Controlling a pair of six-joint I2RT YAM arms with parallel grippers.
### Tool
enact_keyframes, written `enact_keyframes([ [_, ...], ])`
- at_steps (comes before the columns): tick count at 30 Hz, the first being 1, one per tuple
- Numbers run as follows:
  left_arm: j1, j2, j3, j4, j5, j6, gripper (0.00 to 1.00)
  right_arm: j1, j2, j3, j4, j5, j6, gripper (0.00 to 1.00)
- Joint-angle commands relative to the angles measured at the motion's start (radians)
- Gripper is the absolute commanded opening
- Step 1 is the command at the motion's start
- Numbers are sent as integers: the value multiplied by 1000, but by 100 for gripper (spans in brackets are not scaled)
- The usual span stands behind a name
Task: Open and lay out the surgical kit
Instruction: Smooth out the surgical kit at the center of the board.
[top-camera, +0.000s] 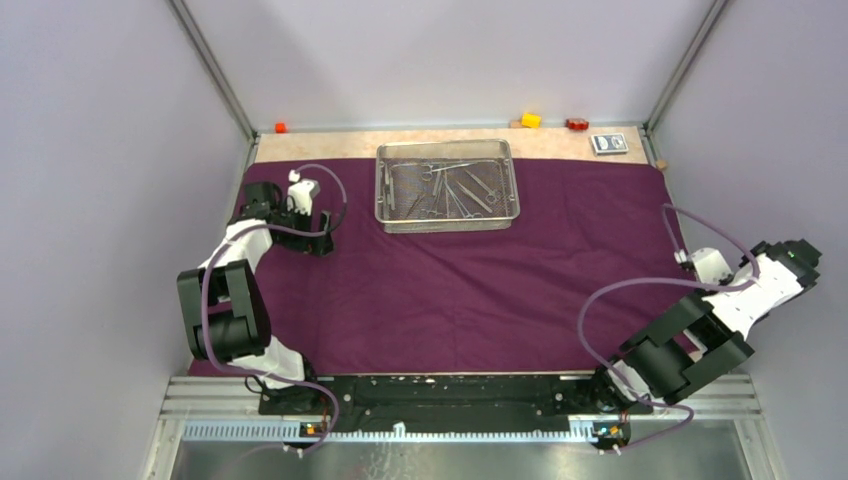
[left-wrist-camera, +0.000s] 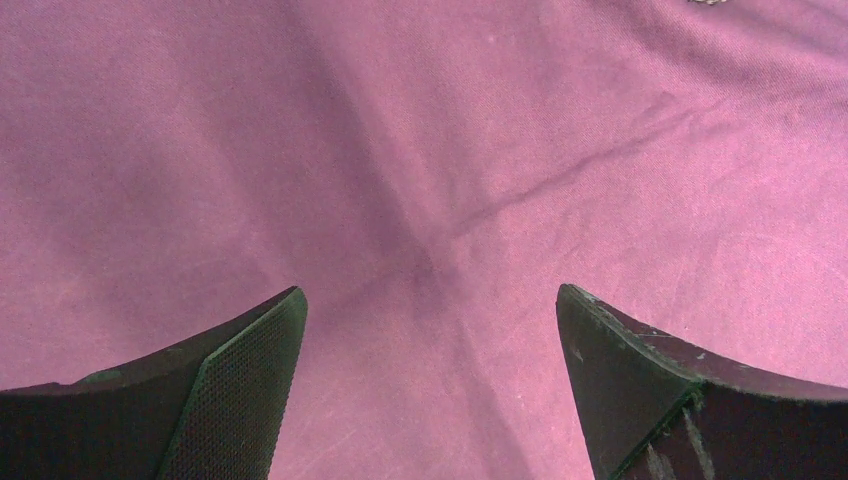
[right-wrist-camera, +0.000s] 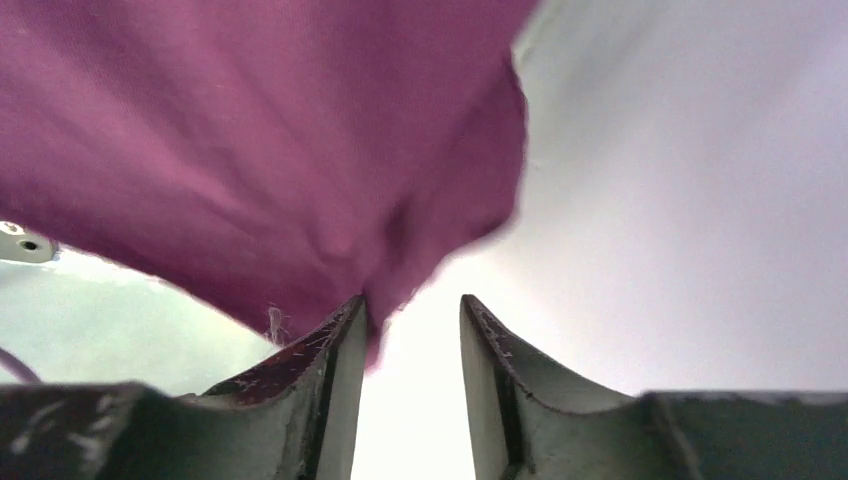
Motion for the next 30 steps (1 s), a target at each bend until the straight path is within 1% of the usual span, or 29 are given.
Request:
enact_keyframes([
  [1, 4, 14, 32, 1, 26, 1, 99, 45, -46, 98, -15, 3, 13, 45],
  [4, 4, 14, 31, -2, 28, 0, 99, 65, -52, 86, 51, 3, 60, 55],
  [9, 4, 11, 27, -4, 24, 7, 99, 65, -35, 62, 78, 2, 84, 61],
  [13, 4, 11, 23, 0, 19, 11, 99, 65, -38, 5, 94, -58, 91, 63],
  [17, 4, 8, 5, 2, -15, 29, 99, 75, -33, -62, 110, -127, 106, 63],
  [20, 4, -5, -25, 10, -67, 60, 99, 96, -19, -134, 178, -134, 128, 61],
  [23, 8, -27, -65, 15, -125, 94, 99, 98, 23, -190, 254, -103, 136, 58],
  [27, 21, -51, -104, 11, -166, 131, 99, 94, 90, -214, 283, -49, 119, 51],
  [30, 38, -74, -124, 8, -181, 152, 99, 73, 112, -220, 301, -10, 86, 50],
])
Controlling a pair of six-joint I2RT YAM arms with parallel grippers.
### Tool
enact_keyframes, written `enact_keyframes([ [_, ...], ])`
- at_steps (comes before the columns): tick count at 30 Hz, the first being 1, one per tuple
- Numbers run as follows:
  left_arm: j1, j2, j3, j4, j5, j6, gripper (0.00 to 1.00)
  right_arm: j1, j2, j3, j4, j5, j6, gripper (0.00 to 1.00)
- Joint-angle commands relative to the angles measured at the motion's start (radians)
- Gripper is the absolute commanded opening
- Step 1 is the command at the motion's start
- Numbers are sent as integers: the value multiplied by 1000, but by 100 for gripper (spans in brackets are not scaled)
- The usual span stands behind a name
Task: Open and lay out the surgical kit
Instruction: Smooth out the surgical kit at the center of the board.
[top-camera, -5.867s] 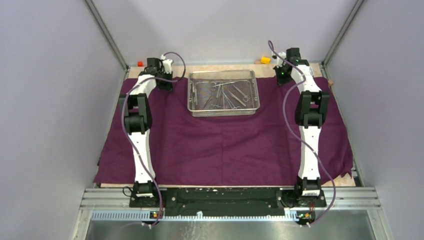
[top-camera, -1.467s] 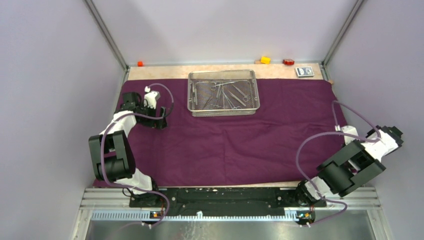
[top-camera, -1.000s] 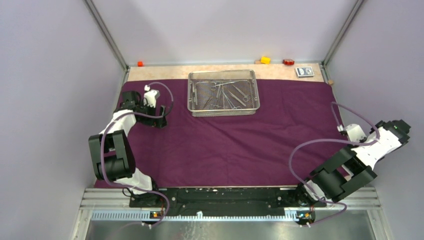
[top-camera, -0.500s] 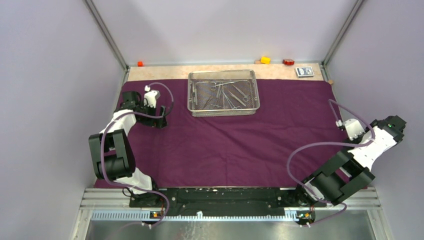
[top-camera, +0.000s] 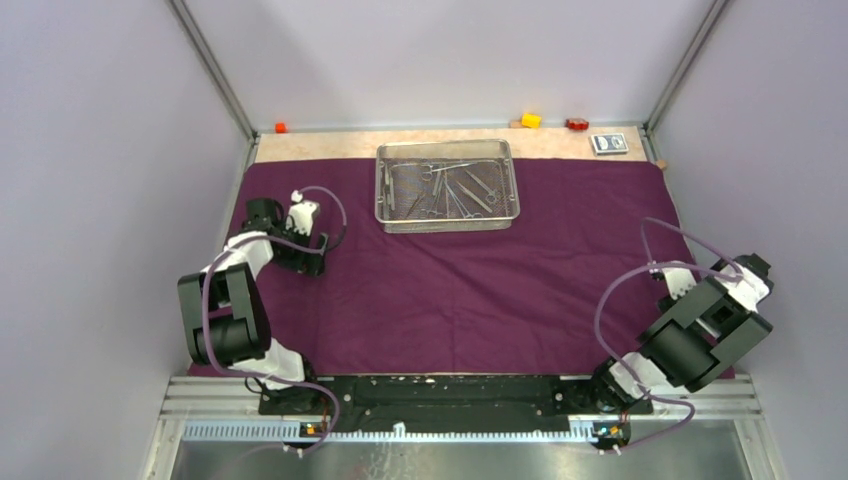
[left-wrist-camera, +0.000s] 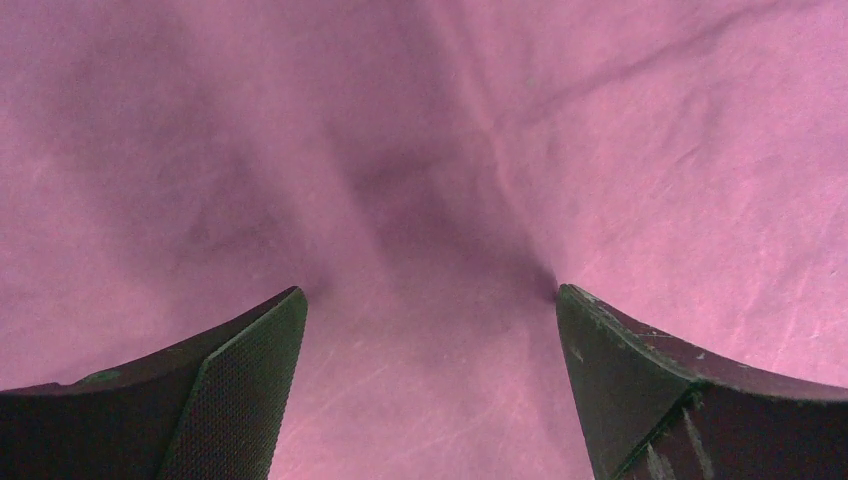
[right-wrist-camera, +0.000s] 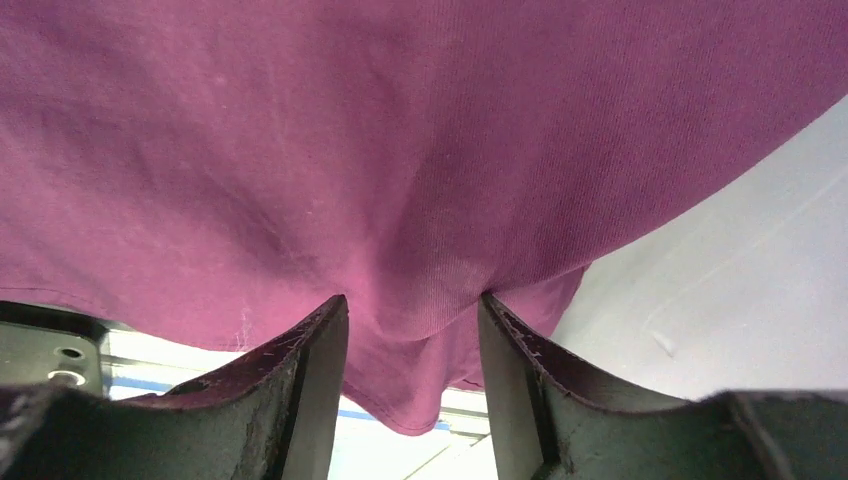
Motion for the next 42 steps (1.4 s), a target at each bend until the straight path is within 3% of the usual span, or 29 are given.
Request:
enact_keyframes([
  [1, 26, -71, -27, 7, -44, 59, 99, -28, 19, 1, 62, 51, -46, 50],
  [11, 103, -80, -115, 11, -91, 151, 99, -149, 83, 23, 117, 155, -158, 50],
  [23, 250, -103, -152, 3, -116, 262, 99, -169, 24, 22, 192, 267, -211, 52],
  [26, 271, -110, -148, -1, -117, 280, 99, -170, -4, 67, 121, 209, -207, 53],
  [32, 277, -121, -118, -46, -72, 284, 99, -167, 47, 289, -162, -86, -108, 53],
  [35, 278, -126, -93, -66, -38, 273, 99, -136, 80, 291, -123, -142, -32, 51],
  [42, 278, -114, -42, -116, 55, 243, 99, -50, 129, 161, 81, -110, 72, 46],
])
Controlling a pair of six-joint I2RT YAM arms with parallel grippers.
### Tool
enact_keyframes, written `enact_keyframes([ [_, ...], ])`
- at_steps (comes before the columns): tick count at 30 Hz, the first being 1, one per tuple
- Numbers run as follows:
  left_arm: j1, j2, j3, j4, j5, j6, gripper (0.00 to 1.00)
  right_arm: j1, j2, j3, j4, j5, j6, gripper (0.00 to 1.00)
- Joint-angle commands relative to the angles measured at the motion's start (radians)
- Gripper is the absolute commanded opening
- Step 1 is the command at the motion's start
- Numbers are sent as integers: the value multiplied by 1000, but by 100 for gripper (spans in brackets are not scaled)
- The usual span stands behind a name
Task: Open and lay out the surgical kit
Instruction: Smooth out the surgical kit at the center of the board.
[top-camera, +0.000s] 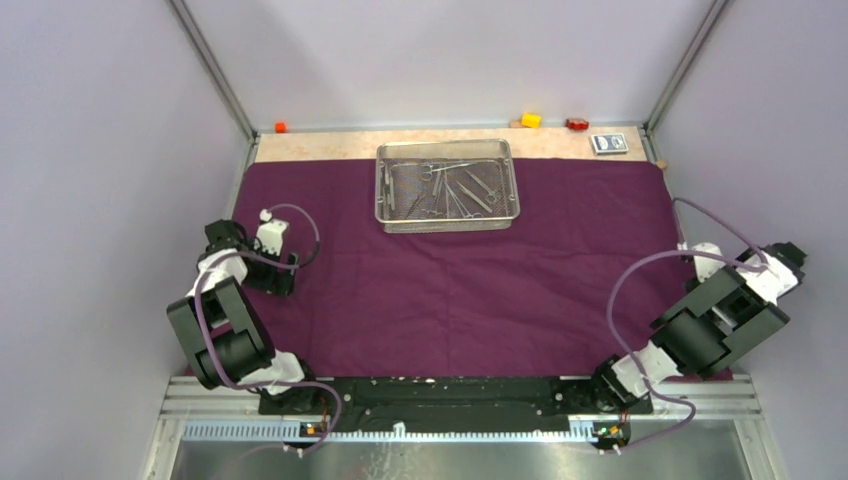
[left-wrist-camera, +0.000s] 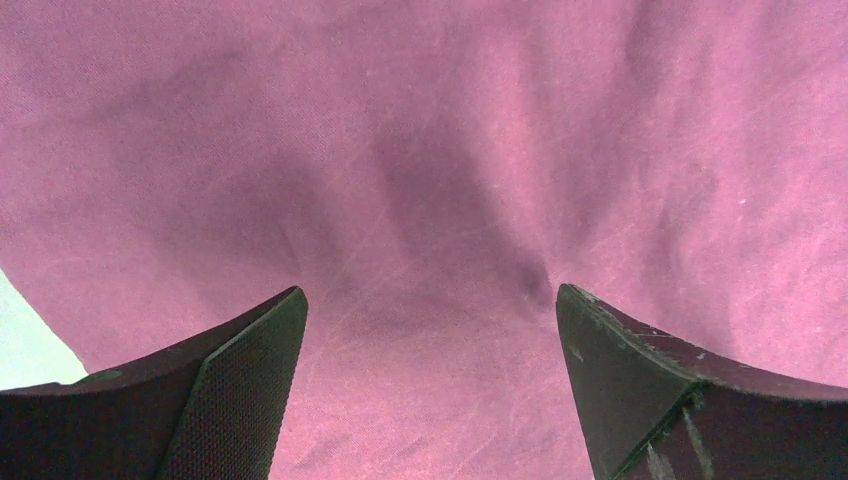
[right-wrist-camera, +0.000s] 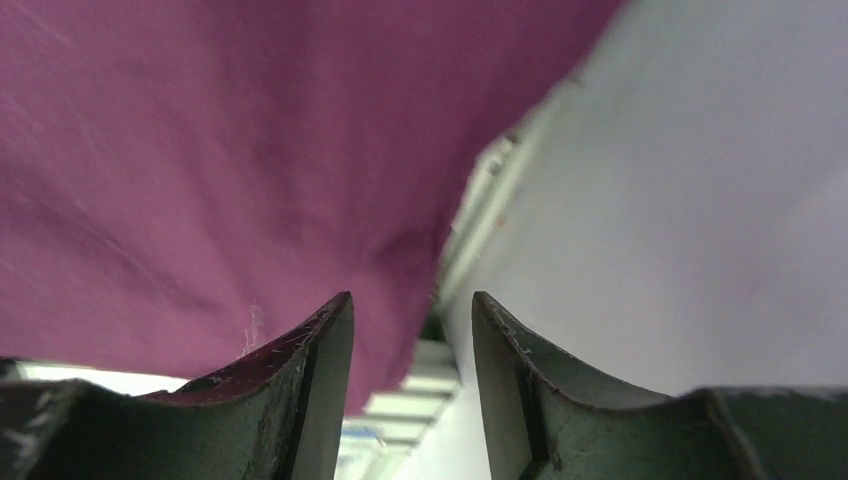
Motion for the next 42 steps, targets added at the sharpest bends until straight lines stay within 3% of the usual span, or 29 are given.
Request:
enact_keyframes([
  [1, 8, -8, 58, -47, 79, -6, 99, 35, 46, -51, 76, -41, 76, 46],
  [12, 7, 7, 81, -57, 88, -23, 99, 36, 135, -151, 269, 89, 83, 39],
  [17, 7, 3, 80, -55, 77, -17, 99, 27, 131, -115, 262, 121, 76, 38],
  [25, 7, 23, 58, -7, 9, -11, 99, 8, 95, -41, 209, 144, 70, 46],
  [30, 12, 5, 65, 7, 3, -16, 99, 11, 34, 48, 27, -10, 84, 52],
  [35, 14, -52, 76, 42, 92, -63, 99, 82, -17, 122, -148, -232, 145, 55],
  [38, 12, -60, 82, 78, 185, -105, 99, 179, -58, 99, -118, -309, 245, 55],
  [42, 8, -13, 108, 142, 266, -175, 99, 340, -112, 31, 44, -343, 421, 57],
])
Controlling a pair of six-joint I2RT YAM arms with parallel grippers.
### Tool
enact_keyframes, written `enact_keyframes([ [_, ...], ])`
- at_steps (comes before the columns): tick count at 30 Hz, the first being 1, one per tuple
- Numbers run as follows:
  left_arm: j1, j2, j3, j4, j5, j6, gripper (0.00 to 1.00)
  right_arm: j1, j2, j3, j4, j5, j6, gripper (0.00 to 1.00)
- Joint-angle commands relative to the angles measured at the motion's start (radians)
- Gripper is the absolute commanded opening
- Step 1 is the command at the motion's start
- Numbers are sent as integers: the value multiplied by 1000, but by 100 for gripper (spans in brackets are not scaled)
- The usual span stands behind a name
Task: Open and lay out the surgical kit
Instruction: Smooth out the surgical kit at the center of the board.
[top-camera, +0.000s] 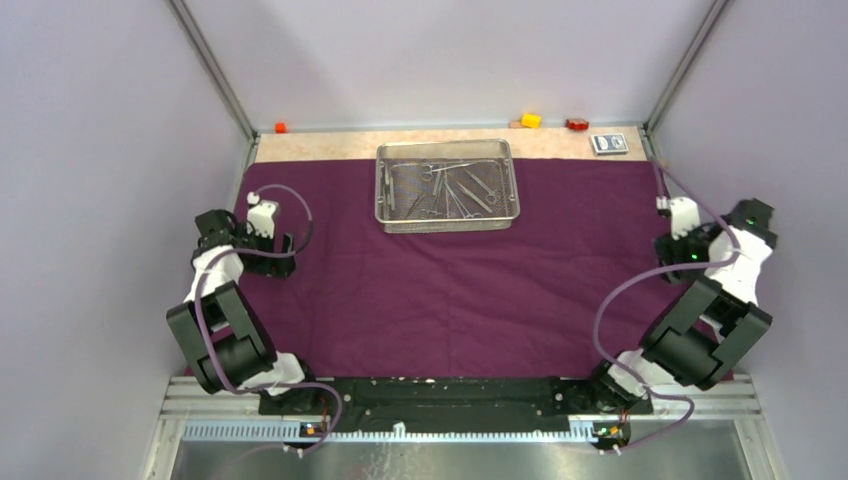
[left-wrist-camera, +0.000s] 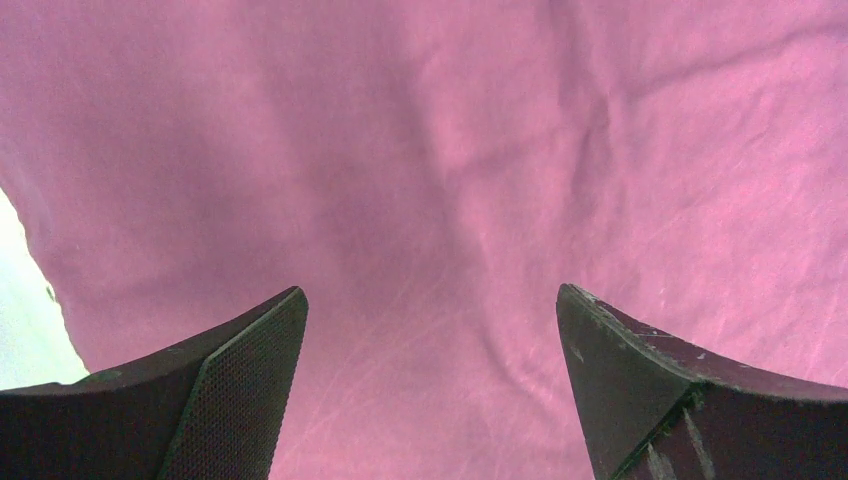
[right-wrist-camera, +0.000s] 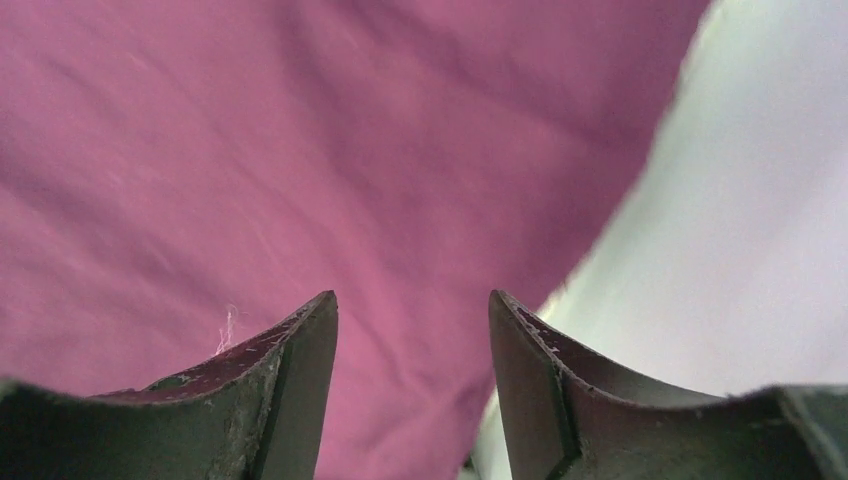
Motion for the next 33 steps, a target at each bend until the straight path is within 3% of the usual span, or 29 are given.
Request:
enact_keyframes([
  [1, -3, 36, 62, 117, 133, -101, 99, 161, -71, -63, 141, -132, 226, 57],
  [8, -37, 187, 174, 187, 141, -202, 99, 366, -22, -64, 382, -125, 445, 57],
  [16, -164, 392, 390, 236, 11, -320, 99, 490, 202, 122, 532, -111, 641, 57],
  [24, -234, 652, 652, 123, -148, -317, 99, 544, 466, 326, 543, 35, 643, 55],
  [33, -229, 731, 689, 100, -292, -256, 99, 544, 566, 332, 539, 145, 546, 54],
])
